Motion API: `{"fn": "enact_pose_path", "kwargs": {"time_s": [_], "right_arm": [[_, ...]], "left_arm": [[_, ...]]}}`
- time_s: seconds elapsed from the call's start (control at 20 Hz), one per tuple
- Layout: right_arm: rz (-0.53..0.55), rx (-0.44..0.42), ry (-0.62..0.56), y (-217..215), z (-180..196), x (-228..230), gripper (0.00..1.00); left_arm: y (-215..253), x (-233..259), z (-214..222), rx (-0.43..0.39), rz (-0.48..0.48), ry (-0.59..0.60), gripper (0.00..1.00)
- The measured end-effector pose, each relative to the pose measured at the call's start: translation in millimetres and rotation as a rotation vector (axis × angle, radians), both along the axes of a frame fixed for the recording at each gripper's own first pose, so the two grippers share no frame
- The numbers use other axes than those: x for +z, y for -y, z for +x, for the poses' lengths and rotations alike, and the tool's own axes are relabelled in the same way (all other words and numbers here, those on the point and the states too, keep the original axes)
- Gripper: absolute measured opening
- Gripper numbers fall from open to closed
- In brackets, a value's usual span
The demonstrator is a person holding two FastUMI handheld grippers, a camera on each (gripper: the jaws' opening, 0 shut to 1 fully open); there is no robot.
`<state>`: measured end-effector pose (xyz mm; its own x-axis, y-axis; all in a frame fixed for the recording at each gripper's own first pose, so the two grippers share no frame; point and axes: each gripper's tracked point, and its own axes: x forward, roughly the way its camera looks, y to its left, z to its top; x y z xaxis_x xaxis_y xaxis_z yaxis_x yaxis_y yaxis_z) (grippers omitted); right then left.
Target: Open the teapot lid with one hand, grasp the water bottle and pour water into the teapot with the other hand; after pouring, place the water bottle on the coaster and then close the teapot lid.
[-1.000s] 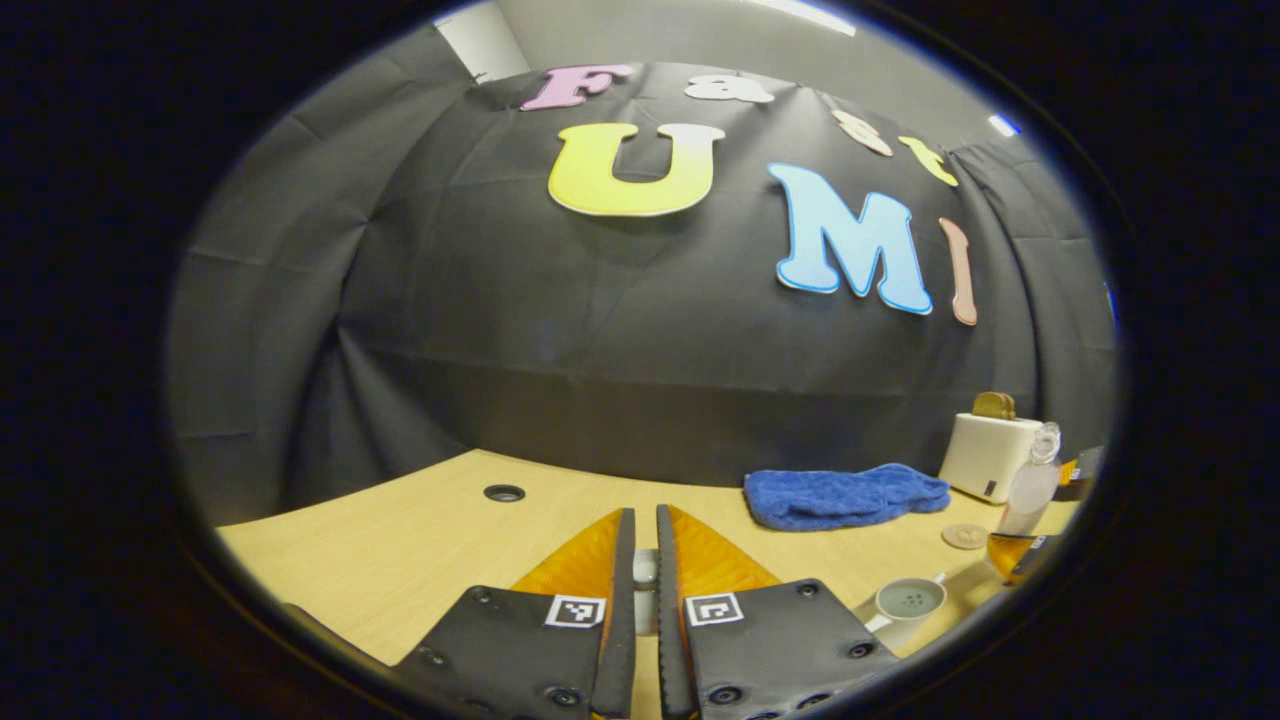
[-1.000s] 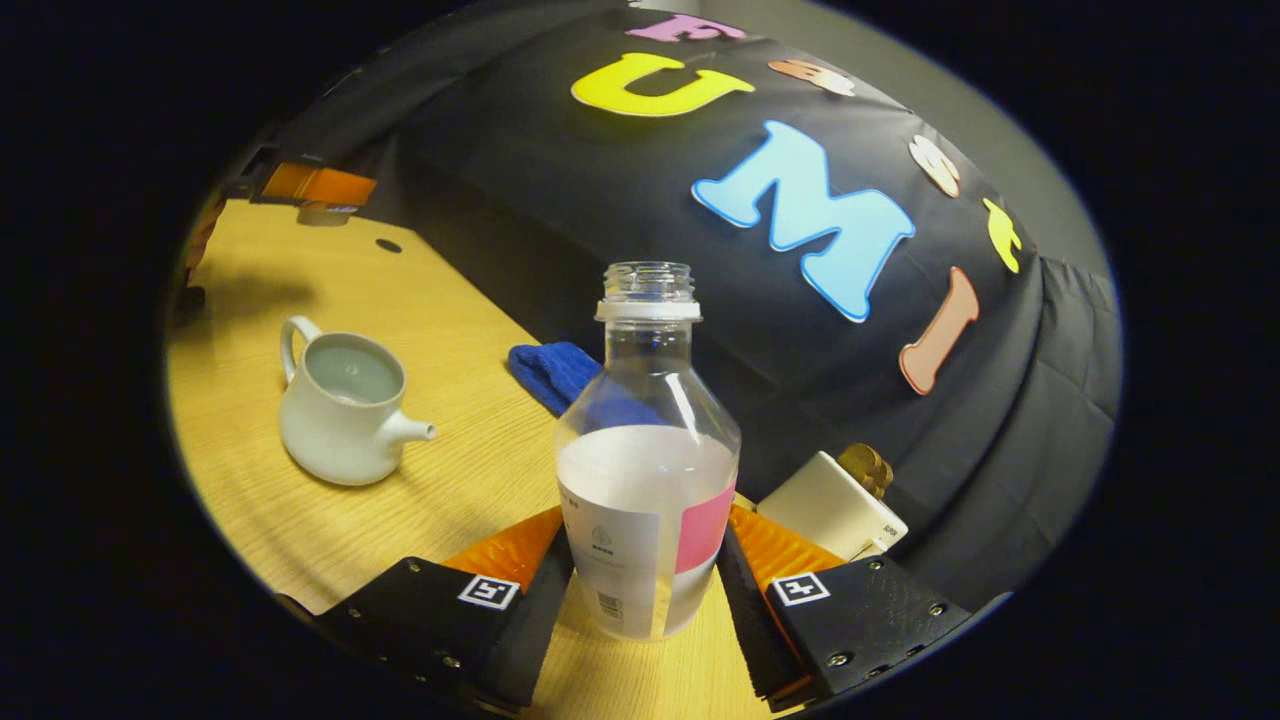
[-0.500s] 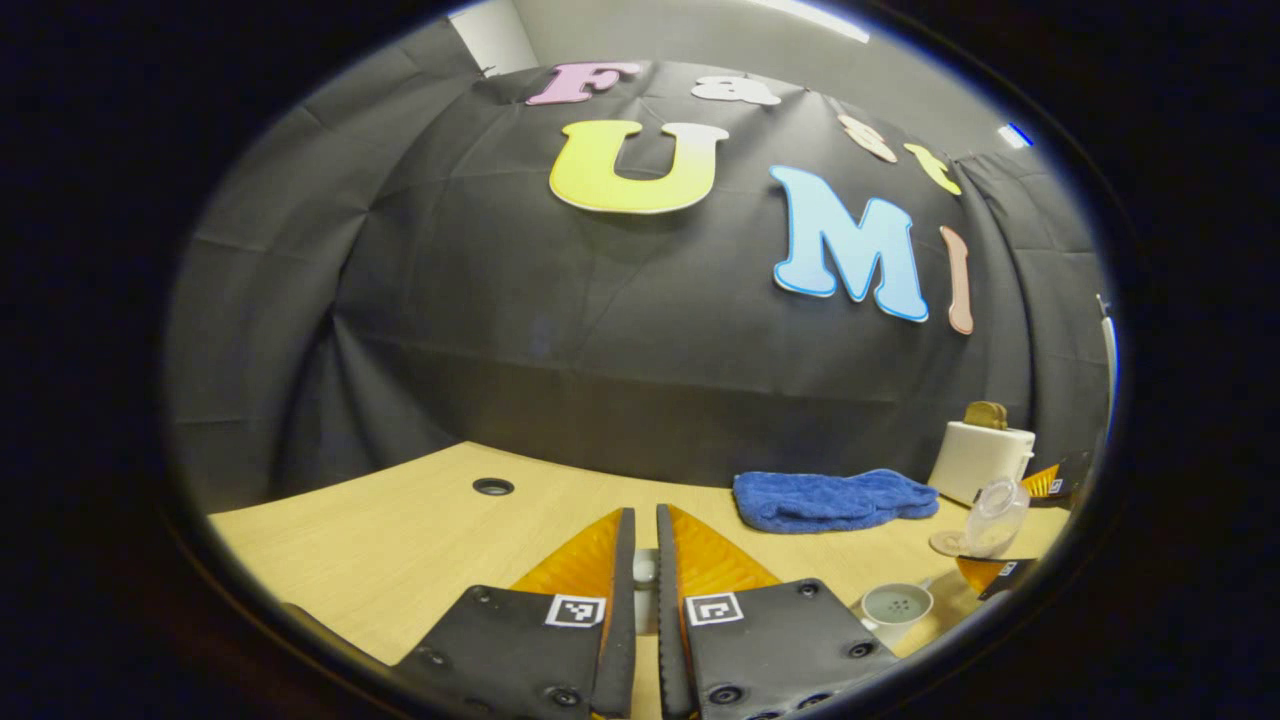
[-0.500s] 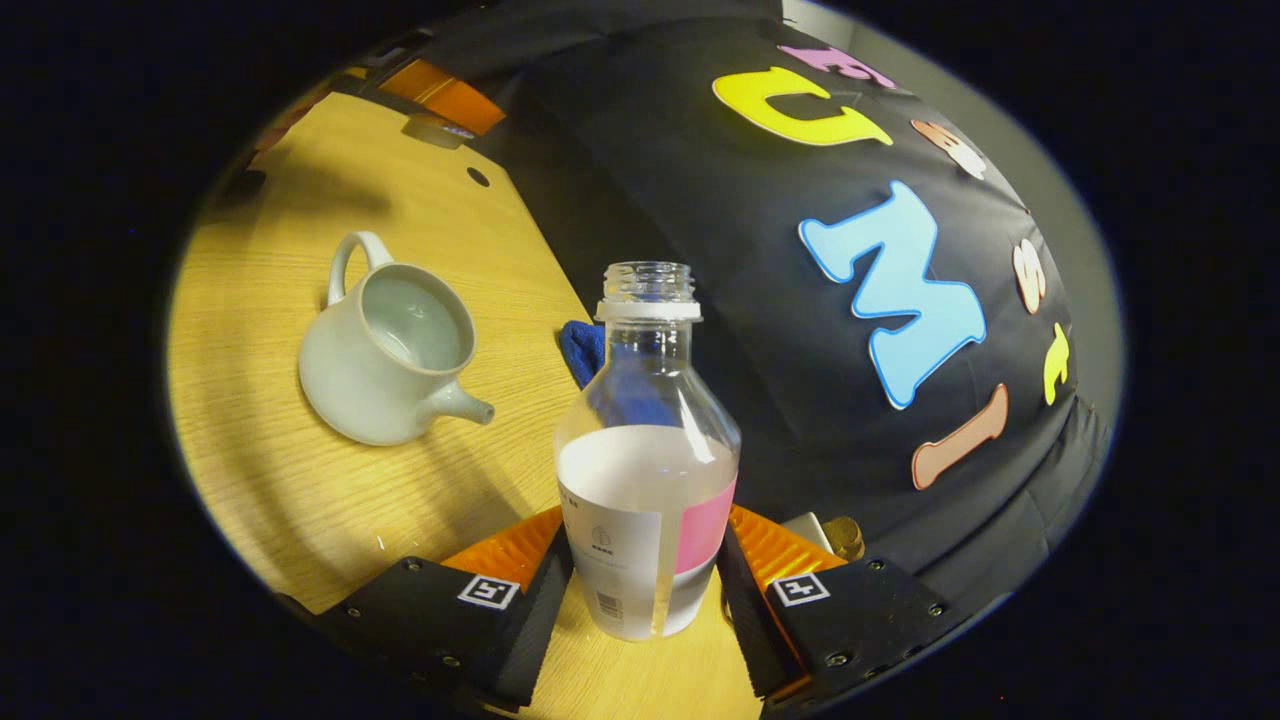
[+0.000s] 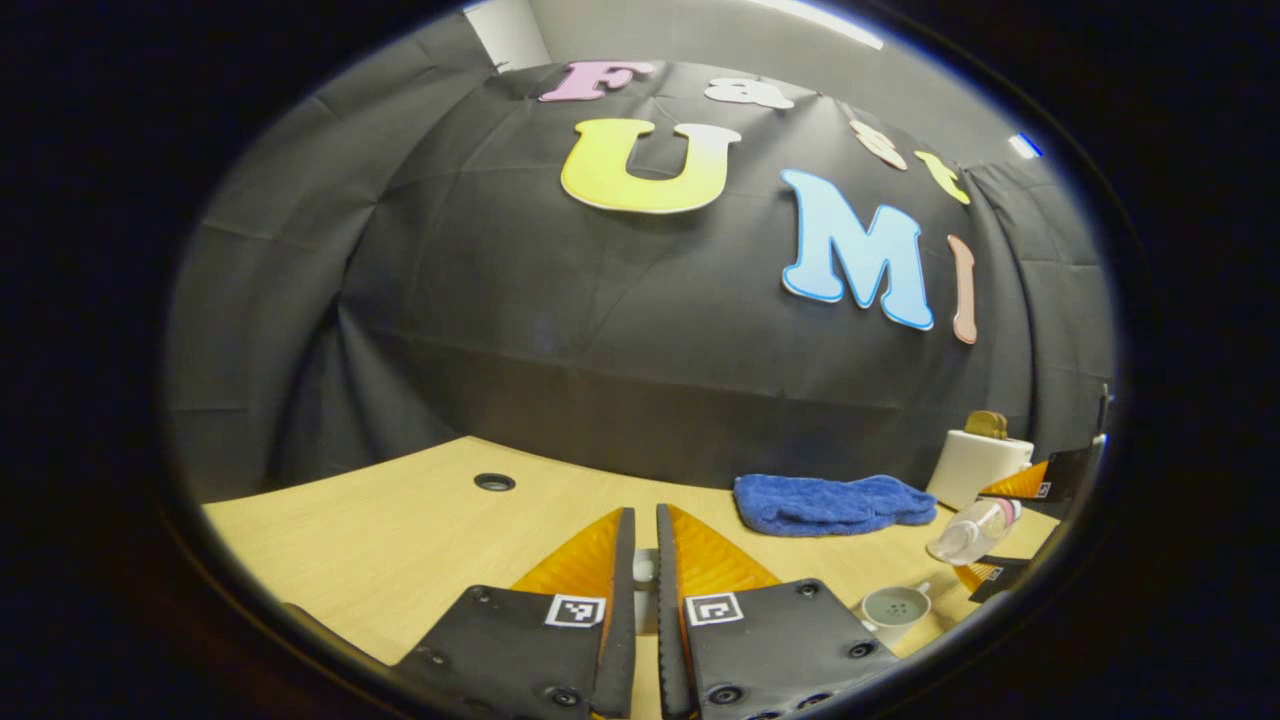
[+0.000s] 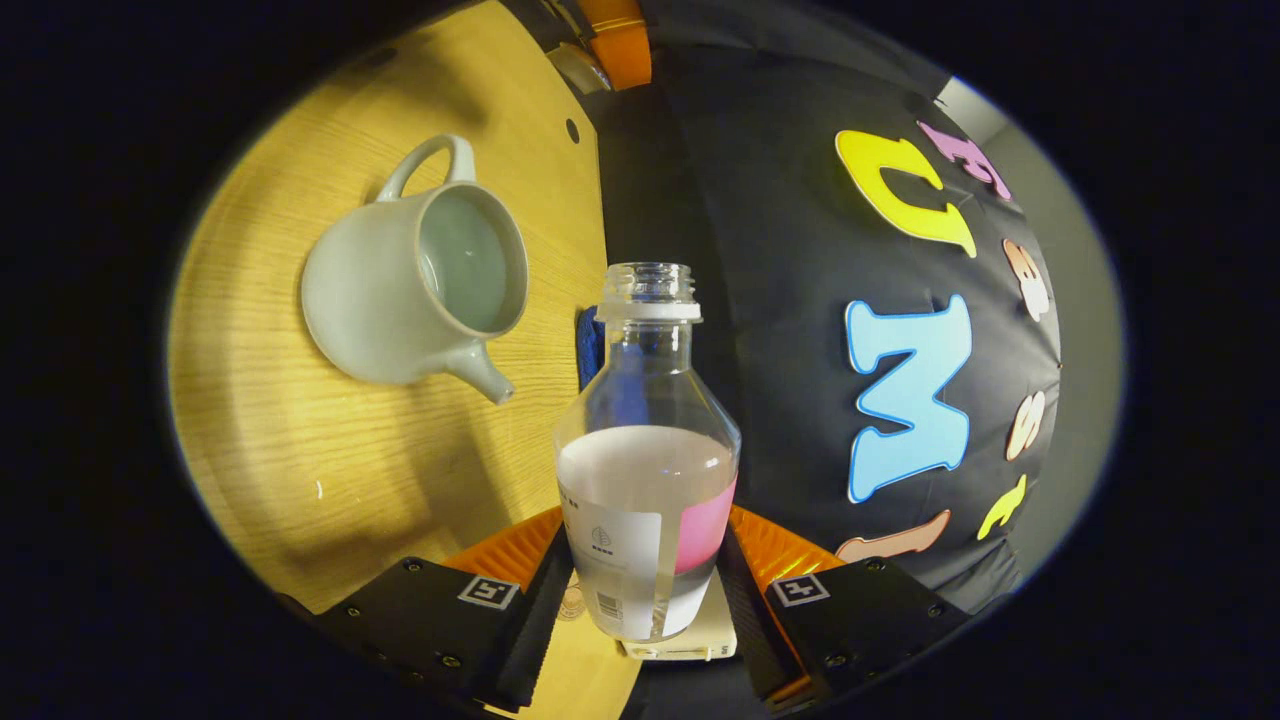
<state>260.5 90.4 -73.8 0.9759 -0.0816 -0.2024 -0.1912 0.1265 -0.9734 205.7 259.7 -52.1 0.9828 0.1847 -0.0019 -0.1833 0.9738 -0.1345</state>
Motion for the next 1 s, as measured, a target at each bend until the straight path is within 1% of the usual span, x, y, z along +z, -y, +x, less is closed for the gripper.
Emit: {"fn": "enact_pose_path", "kwargs": {"time_s": [0.05,0.2,0.3,0.35,0.4,0.65,0.85,0.9,0.95,1.0], "right_arm": [[-0.032,0.01,0.006,-1,1,3,0.77],[-0.135,0.045,0.029,-5,0,12,0.77],[-0.193,0.07,0.042,-6,2,17,0.77],[-0.216,0.08,0.043,-6,4,20,0.76],[-0.236,0.09,0.042,-7,5,21,0.77],[-0.356,0.126,0.055,-13,7,31,0.77],[-0.409,0.151,0.047,-16,7,30,0.76],[-0.416,0.154,0.049,-17,5,31,0.76],[-0.425,0.157,0.053,-19,3,31,0.76],[-0.44,0.16,0.06,-20,2,33,0.76]], "left_arm": [[1,-1,1,-0.005,-0.003,-0.002,0.19],[0,1,0,-0.004,-0.001,0.001,0.16],[-3,5,-2,0.003,-0.007,0.013,0.16],[-5,7,-2,0.005,-0.012,0.018,0.19],[-6,9,-4,0.011,-0.015,0.024,0.19],[-8,7,-4,0.005,-0.045,0.028,0.19],[-5,9,-3,-0.026,-0.072,0.027,0.19],[-4,8,-2,-0.033,-0.077,0.029,0.19],[-4,8,-2,-0.036,-0.08,0.027,0.15],[-4,8,-2,-0.037,-0.08,0.025,0.15]]}}
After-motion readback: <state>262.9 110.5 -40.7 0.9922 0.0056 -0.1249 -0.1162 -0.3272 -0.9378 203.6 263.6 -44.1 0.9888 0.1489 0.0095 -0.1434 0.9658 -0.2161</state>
